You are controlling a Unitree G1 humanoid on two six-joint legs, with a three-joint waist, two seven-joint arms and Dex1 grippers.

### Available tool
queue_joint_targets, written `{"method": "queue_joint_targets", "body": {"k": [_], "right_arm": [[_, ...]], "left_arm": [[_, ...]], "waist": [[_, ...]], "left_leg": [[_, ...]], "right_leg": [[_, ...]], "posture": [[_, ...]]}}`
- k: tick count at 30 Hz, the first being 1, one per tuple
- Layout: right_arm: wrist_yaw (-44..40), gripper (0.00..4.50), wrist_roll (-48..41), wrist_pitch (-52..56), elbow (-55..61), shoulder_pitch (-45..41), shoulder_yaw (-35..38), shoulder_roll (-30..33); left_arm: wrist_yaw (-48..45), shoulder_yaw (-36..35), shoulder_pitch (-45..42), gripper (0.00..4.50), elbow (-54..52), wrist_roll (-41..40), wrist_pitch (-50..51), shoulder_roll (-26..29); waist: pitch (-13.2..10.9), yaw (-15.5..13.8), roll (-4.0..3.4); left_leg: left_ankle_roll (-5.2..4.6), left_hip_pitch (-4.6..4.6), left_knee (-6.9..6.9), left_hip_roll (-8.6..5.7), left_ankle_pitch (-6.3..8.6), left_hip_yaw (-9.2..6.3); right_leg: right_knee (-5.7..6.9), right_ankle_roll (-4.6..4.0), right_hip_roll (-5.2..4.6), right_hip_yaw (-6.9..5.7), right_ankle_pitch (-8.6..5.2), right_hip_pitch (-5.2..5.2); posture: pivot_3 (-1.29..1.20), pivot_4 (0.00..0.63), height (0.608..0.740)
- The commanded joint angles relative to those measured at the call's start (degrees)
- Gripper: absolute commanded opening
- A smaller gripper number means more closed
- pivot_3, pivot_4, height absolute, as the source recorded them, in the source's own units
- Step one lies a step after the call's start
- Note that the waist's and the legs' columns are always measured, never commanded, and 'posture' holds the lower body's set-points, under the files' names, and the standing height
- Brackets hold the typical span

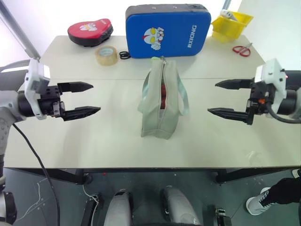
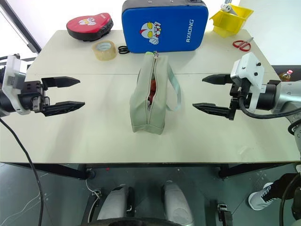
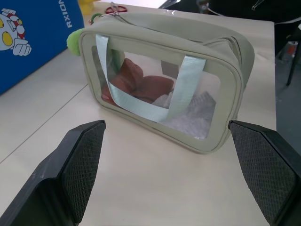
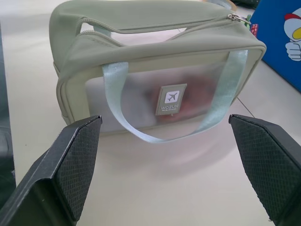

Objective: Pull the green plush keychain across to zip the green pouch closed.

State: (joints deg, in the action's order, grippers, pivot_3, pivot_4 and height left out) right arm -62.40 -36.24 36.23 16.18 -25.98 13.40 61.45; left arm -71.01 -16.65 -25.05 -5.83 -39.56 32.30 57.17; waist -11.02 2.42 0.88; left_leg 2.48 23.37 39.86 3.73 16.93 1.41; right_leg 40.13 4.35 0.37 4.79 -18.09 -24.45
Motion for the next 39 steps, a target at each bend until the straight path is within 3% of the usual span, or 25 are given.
{"method": "queue_joint_targets", "body": {"k": [1, 30, 36, 39], "right_arm": [[0.7, 4.5, -0.2, -0.5, 0.8, -1.4, 0.9, -0.2], [6.9, 4.5, -0.7, 5.4, 1.9, -5.9, -2.1, -2.1], [12.9, 4.5, -8.8, 19.3, 1.9, -17.6, -3.0, -5.8], [19.7, 4.5, -12.4, 31.1, -1.3, -29.3, -6.1, -12.4]], "left_arm": [[0.5, -2.3, -0.2, 4.47, -1.1, -1.4, 0.3, 0.3], [0.7, -0.7, 0.7, 4.47, -2.0, 0.1, -0.9, -0.2], [0.4, 0.0, -0.3, 4.47, -1.2, 0.4, -1.0, -0.3], [0.2, 1.2, -1.4, 4.47, -0.3, 0.9, -1.5, -0.7]], "waist": [[0.0, 0.0, 0.0], [0.0, 0.1, 0.0], [0.0, 0.2, -0.04], [0.0, 0.3, -0.04]], "left_leg": [[0.0, 0.0, 0.0, 0.0, 0.0, 0.0], [0.0, 0.0, 0.0, 0.0, 0.0, 0.0], [0.0, 0.0, 0.0, 0.01, 0.0, 0.02], [0.0, -0.01, -0.02, 0.03, 0.0, 0.01]], "right_leg": [[0.0, 0.0, 0.0, 0.0, 0.0, 0.0], [0.0, 0.0, 0.0, 0.0, 0.0, 0.0], [0.03, -0.01, 0.0, 0.03, 0.0, -0.03], [0.06, -0.02, 0.02, 0.01, 0.0, -0.07]], "posture": [[0.0, 0.15, 0.737], [0.0, 0.15, 0.737], [0.0, 0.15, 0.737], [0.0, 0.15, 0.737]]}}
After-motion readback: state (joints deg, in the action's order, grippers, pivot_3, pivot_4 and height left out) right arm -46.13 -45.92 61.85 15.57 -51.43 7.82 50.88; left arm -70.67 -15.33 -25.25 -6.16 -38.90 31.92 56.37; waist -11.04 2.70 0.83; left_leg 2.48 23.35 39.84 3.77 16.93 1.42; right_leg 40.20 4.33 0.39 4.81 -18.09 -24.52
